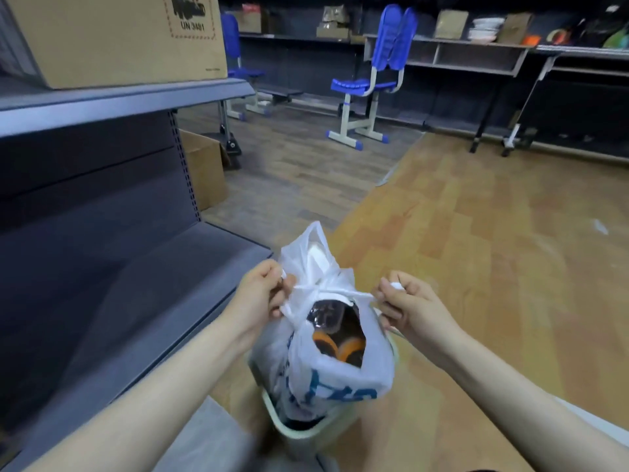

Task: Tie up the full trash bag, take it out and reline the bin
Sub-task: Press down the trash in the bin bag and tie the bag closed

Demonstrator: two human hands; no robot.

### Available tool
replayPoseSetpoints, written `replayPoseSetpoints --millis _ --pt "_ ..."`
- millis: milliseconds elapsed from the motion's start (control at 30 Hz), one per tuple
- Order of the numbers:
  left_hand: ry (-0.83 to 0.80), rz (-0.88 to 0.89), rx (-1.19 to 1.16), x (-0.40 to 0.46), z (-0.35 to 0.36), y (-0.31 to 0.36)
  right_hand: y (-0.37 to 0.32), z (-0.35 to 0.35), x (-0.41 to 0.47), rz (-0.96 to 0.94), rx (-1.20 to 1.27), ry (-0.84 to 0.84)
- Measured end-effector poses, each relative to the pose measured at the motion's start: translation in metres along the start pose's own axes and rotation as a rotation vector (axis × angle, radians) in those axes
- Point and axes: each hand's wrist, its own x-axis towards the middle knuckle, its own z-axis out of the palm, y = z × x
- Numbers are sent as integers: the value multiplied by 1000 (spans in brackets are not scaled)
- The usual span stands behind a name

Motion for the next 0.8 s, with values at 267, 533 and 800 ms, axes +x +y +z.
replayPoseSetpoints --millis 267,533,800 --pt "72 106 131 -16 -7 -30 -1 4 -39 -160 -546 -269" --pt "-443 409 828 -50 -19 -31 15 9 -46 -465 -1177 -326" --pt "-43 572 909 -36 -9 -61 32 37 -10 -353 -1168 173"
